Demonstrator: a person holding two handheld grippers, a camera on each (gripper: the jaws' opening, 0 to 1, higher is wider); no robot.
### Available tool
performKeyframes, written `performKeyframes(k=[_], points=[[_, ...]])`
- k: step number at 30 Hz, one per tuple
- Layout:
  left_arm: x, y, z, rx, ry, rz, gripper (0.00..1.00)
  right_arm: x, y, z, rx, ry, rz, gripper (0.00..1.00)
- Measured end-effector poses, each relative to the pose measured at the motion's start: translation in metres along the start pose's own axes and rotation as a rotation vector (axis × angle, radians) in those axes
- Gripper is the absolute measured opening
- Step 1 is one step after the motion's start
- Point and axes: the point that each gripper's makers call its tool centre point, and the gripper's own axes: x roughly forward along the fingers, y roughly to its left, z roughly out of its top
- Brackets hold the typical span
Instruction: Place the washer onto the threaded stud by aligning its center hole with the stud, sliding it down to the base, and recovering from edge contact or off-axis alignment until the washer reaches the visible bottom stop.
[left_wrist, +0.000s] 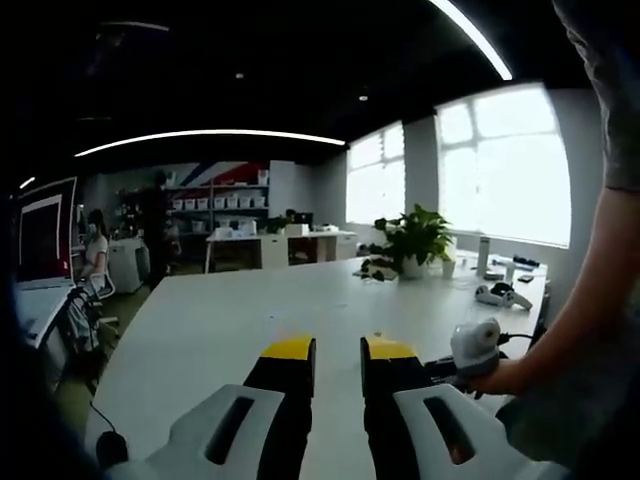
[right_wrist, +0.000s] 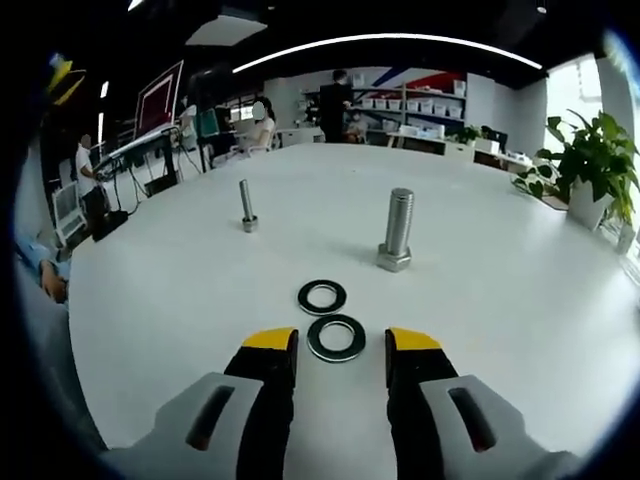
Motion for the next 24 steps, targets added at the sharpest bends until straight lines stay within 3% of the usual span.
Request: performKeyframes(k=[7,24], points=[[0.0,-0.001,-0.001,0.003,0.003,-0.006,0.16,0.003,0.003,0.001,-0.003,-0.023,0.006,0.3],[0.001,-0.004,-0.006,0.004,0.02,-0.016,0.15,0.012,0.001,0.007,0.015,-0.078,0.003,0.25]])
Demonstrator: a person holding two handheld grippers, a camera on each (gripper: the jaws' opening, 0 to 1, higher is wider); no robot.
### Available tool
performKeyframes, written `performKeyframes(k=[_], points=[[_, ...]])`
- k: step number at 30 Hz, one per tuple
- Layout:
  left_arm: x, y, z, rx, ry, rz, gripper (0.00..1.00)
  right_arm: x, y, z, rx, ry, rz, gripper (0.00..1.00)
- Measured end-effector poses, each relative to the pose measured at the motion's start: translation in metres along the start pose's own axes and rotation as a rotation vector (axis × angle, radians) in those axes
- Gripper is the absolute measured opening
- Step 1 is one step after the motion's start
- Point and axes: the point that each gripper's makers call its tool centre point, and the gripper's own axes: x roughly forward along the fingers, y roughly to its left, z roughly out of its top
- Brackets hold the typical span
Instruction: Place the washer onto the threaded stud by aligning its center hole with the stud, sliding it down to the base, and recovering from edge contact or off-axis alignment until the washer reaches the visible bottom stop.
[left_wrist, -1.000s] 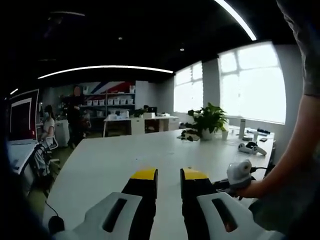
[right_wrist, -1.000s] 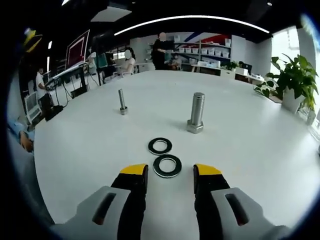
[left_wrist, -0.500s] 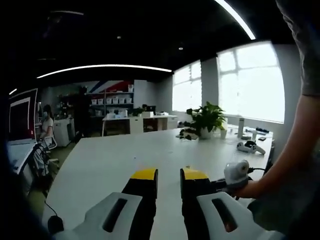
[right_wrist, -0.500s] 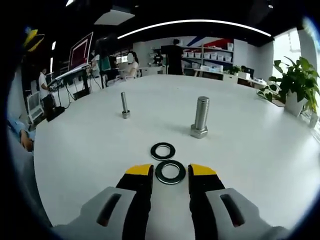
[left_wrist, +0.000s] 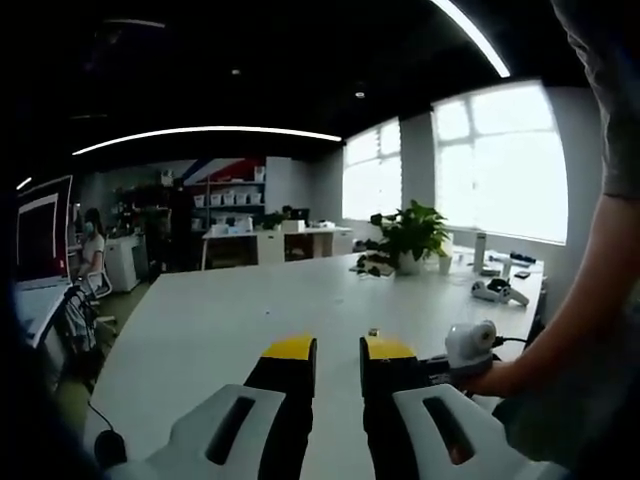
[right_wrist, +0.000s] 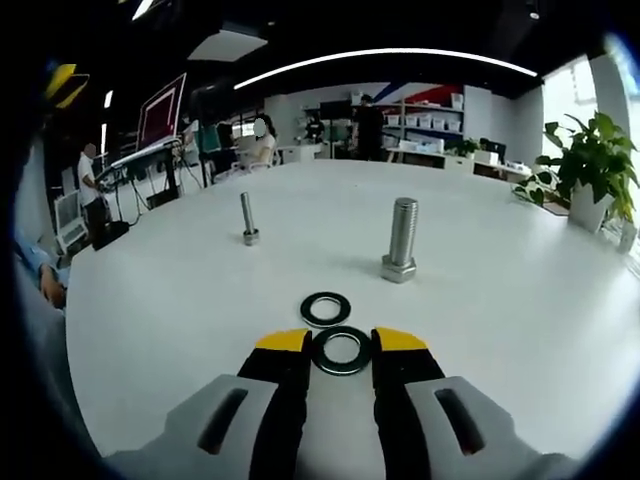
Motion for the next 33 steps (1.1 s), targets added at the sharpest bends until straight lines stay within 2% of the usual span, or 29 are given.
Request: performKeyframes(k=[16,17,18,19,20,22,24,31,33], points=[[0.0,-0.002,0.0,0.011,0.005,-0.003,0.15,-0.004,0.002,0.0,-0.015,0.003,-0.004,0.25],[0.0,-0.002,0.0,0.012,0.004,-0.002,0.15,-0.005,0.002,0.001,-0.02,0.0,-0.005,0.22],[0.0,-0.002,0.0,0.01,0.004,-0.003,0.15,-0.006,0.002,0.006,-0.048,-0.015,-0.007,0.1],[0.0,-0.002,0.0,0.01,0.004,-0.002,0.15,-0.01,0.004,-0.007,-0.029,0.085,0.006,0.05],[0.0,-0.002,0.0,0.009,0.004,-0.002,0.15,-0.003,0.002,0.006,-0.038,0.013,-0.001,0.04],[0.0,-0.001,0.0,0.009,0.005,-0.002,0.15,-0.005,0.002,0.003,-0.028,0.024,0.0,0.11],[0.0,-0.001,0.001,0.009,0.002,0.0,0.15,-0.006,0.002,0.003,-0.05,0.039,-0.005,0.12],[0.001,-0.001,-0.001,0.003,0.005,-0.002,0.15,-0.01,-0.005,-0.002,-0.022,0.046,-0.034,0.19],[0.001,-0.001,-0.001,0.001,0.005,-0.002,0.15,-0.012,-0.009,-0.002,-0.038,0.047,-0.047,0.22]])
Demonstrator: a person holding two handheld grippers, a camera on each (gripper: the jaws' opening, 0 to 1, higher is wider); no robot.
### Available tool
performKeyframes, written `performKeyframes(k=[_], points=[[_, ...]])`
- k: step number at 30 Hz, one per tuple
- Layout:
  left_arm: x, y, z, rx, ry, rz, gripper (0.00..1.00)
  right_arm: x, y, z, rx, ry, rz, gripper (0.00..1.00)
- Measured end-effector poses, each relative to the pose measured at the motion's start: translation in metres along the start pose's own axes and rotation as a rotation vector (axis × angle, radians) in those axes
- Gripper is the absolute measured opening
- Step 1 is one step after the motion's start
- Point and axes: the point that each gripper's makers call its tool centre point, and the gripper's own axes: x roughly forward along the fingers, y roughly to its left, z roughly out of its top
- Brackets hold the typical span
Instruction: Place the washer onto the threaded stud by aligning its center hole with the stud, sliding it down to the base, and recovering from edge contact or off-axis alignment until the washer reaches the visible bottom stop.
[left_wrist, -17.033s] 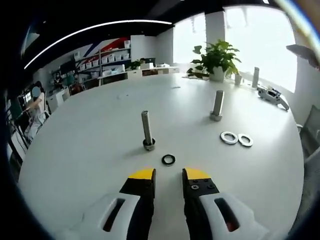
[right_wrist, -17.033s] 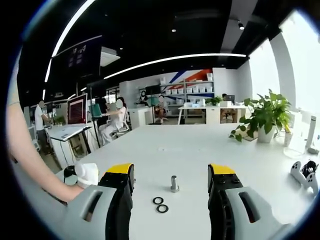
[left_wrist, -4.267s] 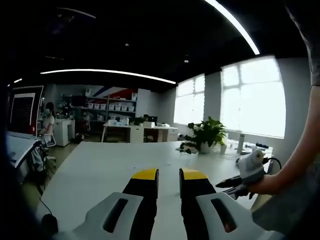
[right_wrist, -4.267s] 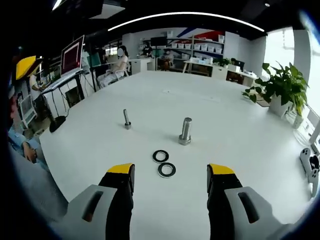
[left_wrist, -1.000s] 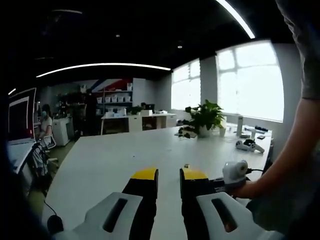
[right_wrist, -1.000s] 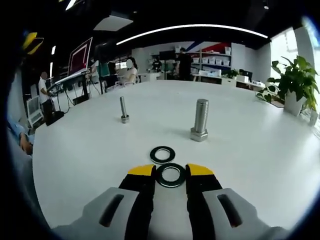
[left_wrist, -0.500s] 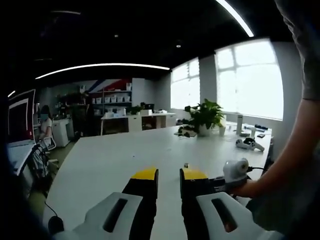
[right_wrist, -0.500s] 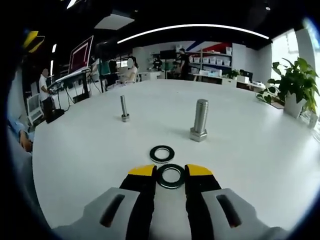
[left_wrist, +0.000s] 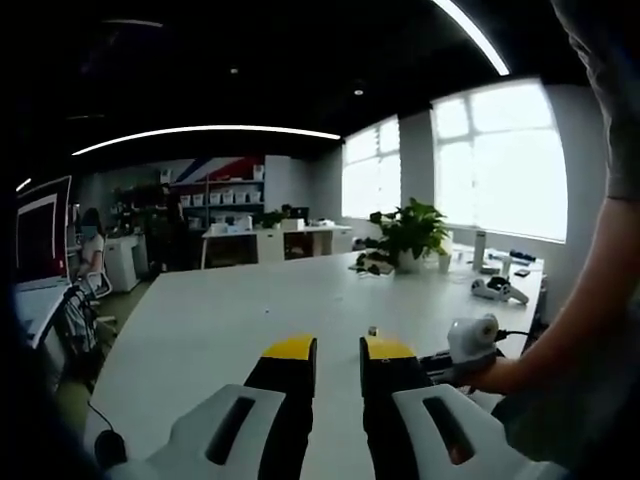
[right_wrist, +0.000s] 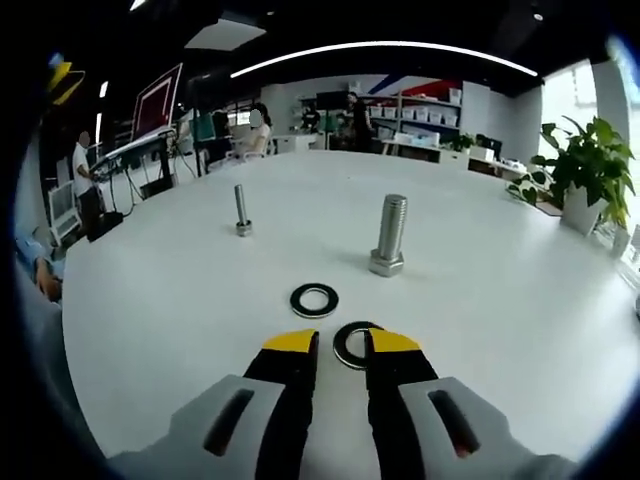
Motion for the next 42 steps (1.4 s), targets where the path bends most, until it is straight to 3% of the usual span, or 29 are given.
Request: performKeyframes(k=[7,14,27,42], points=[[0.0,-0.001,0.001,0.001,-0.002,-0.004,0.15,-0.003,-0.009,-0.008,0.055,0.023,-0.03,0.27],[0.001,-0.001,-0.001,0.001,0.001,-0.008,0.15,0.002,-0.016,-0.009,0.062,-0.01,-0.04,0.3],[0.001,-0.004,-0.002,0.004,0.01,-0.015,0.15,0.003,-0.015,-0.006,0.068,-0.087,-0.051,0.27],[0.002,-0.006,-0.004,0.007,0.018,-0.02,0.15,0.007,-0.011,0.0,0.057,-0.078,-0.027,0.26]])
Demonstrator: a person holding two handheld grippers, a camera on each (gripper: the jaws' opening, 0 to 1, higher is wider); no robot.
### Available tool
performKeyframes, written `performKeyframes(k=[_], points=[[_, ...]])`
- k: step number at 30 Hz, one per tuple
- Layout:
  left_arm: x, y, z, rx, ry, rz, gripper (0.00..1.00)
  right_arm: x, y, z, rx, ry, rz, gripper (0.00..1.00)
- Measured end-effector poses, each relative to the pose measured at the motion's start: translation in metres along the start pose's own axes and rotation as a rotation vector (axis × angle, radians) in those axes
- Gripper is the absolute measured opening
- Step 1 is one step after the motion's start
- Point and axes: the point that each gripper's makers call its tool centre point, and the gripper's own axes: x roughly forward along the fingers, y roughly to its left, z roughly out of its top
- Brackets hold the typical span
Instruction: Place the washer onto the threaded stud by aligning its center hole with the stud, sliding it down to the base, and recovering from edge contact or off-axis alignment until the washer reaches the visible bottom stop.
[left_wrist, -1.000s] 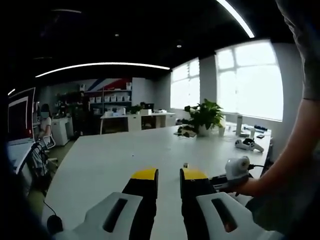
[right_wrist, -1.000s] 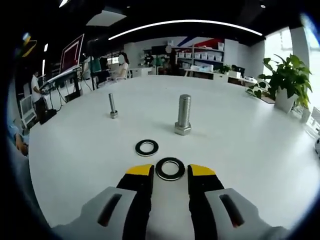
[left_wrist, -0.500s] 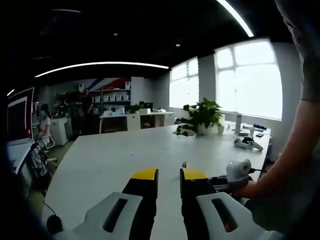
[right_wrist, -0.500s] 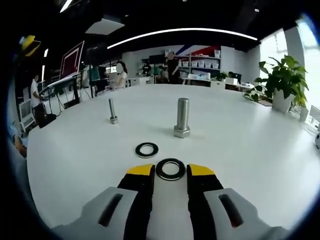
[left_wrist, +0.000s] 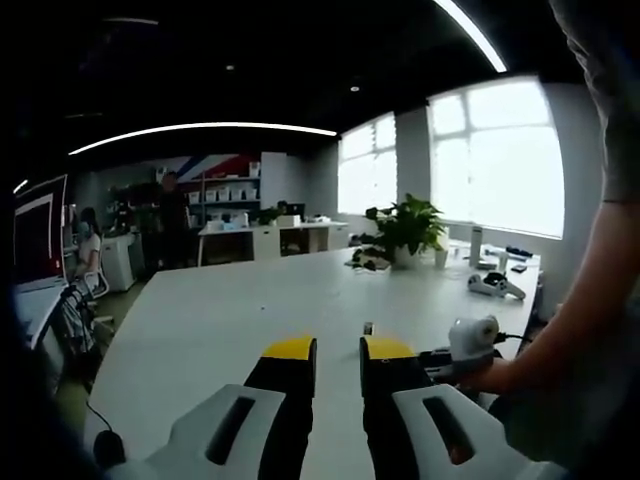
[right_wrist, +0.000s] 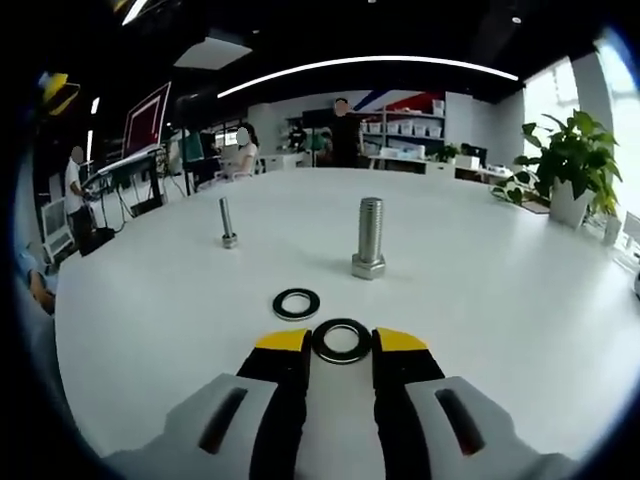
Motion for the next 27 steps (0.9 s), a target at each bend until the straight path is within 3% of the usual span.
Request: performKeyframes(k=[11,16,19,27], points=[[-0.0002,0.0003,-0.0001,0.004,0.0,0.002,0.15,0.0005,0.0044,0.0006,-0.001,0.006,0.012,0.26],[0.0,0.0002,-0.0005,0.003,0.002,0.0,0.15,0.001,0.0028,0.0009,0.002,-0.005,0.007,0.31],[0.0005,-0.0003,-0.0009,0.002,0.002,-0.002,0.15,0.0019,0.0037,0.0002,0.0,-0.003,0.018,0.26],[0.001,-0.0006,-0.0004,0.001,0.001,-0.004,0.15,0.0012,0.0053,0.0008,-0.021,0.008,0.018,0.26]])
